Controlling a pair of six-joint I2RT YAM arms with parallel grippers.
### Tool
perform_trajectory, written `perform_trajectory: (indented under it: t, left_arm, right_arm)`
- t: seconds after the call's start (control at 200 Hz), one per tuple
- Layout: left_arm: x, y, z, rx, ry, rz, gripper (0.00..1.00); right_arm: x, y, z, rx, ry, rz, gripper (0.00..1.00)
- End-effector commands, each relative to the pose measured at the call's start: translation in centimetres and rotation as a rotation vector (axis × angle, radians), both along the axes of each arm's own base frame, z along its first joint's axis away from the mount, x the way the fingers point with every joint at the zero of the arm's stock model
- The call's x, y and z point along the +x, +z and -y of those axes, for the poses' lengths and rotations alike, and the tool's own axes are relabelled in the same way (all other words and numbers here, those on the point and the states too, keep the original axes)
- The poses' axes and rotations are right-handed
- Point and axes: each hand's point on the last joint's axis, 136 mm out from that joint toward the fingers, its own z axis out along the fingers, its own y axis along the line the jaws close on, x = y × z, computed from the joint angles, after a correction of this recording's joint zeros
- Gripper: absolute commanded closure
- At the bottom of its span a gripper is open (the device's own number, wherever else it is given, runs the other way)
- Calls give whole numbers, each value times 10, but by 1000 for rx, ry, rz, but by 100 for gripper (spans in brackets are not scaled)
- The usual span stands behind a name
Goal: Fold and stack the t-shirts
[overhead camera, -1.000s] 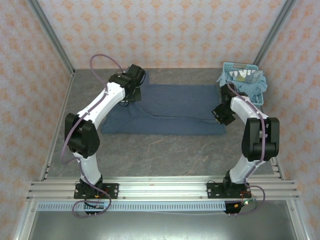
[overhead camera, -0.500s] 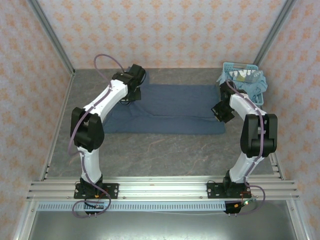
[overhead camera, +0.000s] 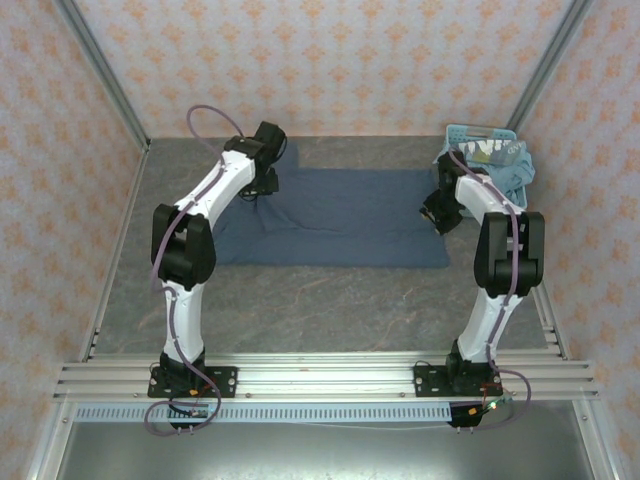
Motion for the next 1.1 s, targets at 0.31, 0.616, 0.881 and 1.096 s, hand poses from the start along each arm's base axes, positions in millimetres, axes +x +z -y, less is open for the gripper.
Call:
perform_trajectory:
  t: [0.31,0.616,0.881,1.096]
  left_arm:
    - [-123,-14,-70,-235,360,-105,38]
    - [-170,-85,-95,-504,648,-171,38]
    - [-154,-106,-111,-470,687,-132,45]
    - [-143,-110,-124,-425,682,-118,67]
  right_arm:
    - [-66,33,7,-49,80,28,40]
    - [-105,0,-8,41,97,10,34]
    - [-107,-29,6,-14,67,-50,34]
    - [-108,-45,12,-29,53,-85,42]
